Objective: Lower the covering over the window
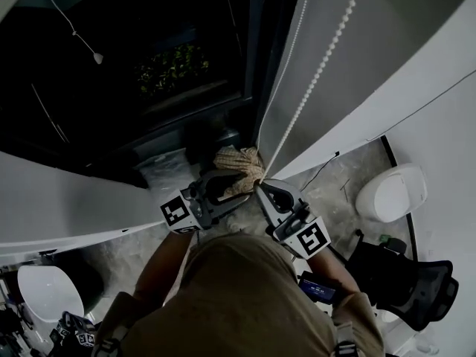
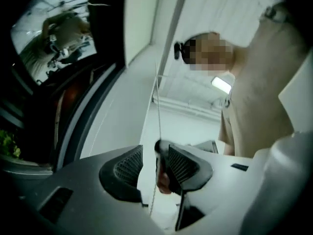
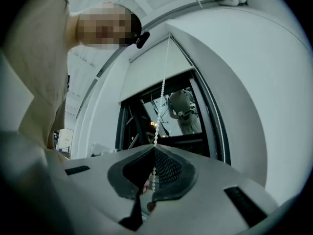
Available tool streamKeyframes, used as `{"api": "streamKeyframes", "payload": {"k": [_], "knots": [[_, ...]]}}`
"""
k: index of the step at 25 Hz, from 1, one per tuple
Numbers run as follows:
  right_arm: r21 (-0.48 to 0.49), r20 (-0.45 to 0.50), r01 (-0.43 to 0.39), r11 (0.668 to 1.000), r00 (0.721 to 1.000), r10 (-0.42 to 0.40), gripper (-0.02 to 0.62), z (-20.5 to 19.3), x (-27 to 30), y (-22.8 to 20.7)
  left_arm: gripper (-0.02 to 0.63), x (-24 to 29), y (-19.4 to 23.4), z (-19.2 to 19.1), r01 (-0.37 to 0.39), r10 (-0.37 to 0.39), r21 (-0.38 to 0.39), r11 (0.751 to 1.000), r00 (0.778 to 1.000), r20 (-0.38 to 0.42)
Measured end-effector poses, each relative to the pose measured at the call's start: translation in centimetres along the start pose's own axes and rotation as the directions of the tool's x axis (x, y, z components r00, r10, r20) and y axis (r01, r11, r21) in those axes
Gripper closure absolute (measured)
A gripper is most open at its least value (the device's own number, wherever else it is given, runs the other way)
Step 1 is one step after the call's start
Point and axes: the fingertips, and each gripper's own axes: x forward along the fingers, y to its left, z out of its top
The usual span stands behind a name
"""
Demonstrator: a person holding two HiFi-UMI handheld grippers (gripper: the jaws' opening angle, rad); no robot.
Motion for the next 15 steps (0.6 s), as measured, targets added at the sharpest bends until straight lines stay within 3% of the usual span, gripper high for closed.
{"api": "streamKeyframes", "payload": {"k": [2,5,6,9,12,15], "knots": [[0.011,-0.05,-0.014,1.0,0.999,0.015,0.586,-2.2,0.0,-0.1,0.451,0.2,0.6,2.9,0.008,-0.01,0.037,0.999,0.998,0.063],[0.026,-0.094,-0.036,0.999,0.995,0.038,0.586,-4.1,0.1,0.8,0.464,2.8,-0.1,3.8,0.011,-0.007,0.109,0.994,0.999,-0.043],[0.017,-0.099,-0.042,0.999,0.994,0.043,0.586,-4.2,0.1,1.1,0.557,3.3,-0.3,3.6,0.009,-0.001,0.113,0.994,0.997,-0.073],[-0.029,-0.07,-0.053,0.998,0.996,0.05,0.584,-3.1,-0.6,1.4,0.589,2.9,-0.1,3.5,-0.018,0.021,0.079,0.997,0.999,-0.038],[-0.035,0.041,-0.029,0.999,0.999,0.03,0.54,0.2,-2.2,0.8,0.589,1.5,1.1,1.2,-0.073,0.083,0.117,0.99,0.992,-0.09],[-0.057,0.055,-0.025,0.998,0.998,0.028,0.526,1.9,-1.5,0.3,0.589,1.3,0.5,-3.2,-0.051,0.071,0.112,0.992,0.98,-0.184]]}}
